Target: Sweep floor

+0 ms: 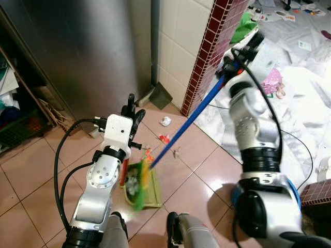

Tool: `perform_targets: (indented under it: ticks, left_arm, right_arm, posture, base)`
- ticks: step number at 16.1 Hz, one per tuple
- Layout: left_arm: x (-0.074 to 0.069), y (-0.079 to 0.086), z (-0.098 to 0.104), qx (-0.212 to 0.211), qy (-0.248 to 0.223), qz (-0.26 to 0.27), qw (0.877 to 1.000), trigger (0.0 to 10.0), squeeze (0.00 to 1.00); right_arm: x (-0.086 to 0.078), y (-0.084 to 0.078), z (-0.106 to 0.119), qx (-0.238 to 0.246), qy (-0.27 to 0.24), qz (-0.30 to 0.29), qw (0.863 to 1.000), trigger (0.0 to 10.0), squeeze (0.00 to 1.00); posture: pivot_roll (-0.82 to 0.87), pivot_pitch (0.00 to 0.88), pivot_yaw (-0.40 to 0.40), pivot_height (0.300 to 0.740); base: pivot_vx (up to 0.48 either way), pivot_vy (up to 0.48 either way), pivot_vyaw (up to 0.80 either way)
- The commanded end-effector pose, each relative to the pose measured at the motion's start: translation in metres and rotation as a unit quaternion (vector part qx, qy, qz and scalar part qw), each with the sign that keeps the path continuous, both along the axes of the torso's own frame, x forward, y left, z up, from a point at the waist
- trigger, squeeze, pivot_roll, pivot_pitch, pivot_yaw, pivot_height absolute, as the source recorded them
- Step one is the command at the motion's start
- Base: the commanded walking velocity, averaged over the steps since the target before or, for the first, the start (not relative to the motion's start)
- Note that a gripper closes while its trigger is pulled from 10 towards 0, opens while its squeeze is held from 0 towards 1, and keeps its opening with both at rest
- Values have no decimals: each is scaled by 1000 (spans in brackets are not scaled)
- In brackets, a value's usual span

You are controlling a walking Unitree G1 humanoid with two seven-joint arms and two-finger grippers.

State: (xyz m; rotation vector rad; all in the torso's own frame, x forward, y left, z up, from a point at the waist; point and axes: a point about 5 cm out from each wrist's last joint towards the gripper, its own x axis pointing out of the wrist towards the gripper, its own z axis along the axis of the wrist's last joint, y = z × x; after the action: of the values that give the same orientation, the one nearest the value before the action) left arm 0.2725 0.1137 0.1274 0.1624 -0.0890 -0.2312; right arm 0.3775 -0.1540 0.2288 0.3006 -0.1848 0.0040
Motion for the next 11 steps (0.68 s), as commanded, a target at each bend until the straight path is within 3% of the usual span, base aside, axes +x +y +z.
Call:
perform_targets:
  ticks: [1,3,7,9,11]
  left_arm:
    - [1,0,6,-1,-19,1,1000,10000,0]
    - [1,0,6,-1,-18,1,1000,10000,0]
    - [-1,3,6,-6,-18,6,1000,10000,0]
    - [-2,6,8,-22,-20,16,999,10000,0]
    - [-2,9,9,-25,-16,13,999,10000,0]
  right_arm:
    - [-8,-8,42,-51,-101,-10,994,10000,0]
    - [-11,-15,41,-61,-97,-13,993,10000,0]
    - [-17,-35,11,-90,-61,-39,993,10000,0]
    - [-23,-41,-14,-126,-16,-57,990,10000,0]
    - [-28,-39,-35,-140,19,-65,988,10000,0]
  posture:
    - [-25,193,-76,740]
    - [-34,192,-70,740]
    - [-28,190,-62,740]
    - [-25,190,-61,740]
    - [-28,190,-67,740]
  base:
    - [0,0,0]
    - [0,0,0]
    - [0,0,0]
    - [0,0,0]
    - [0,0,-628]
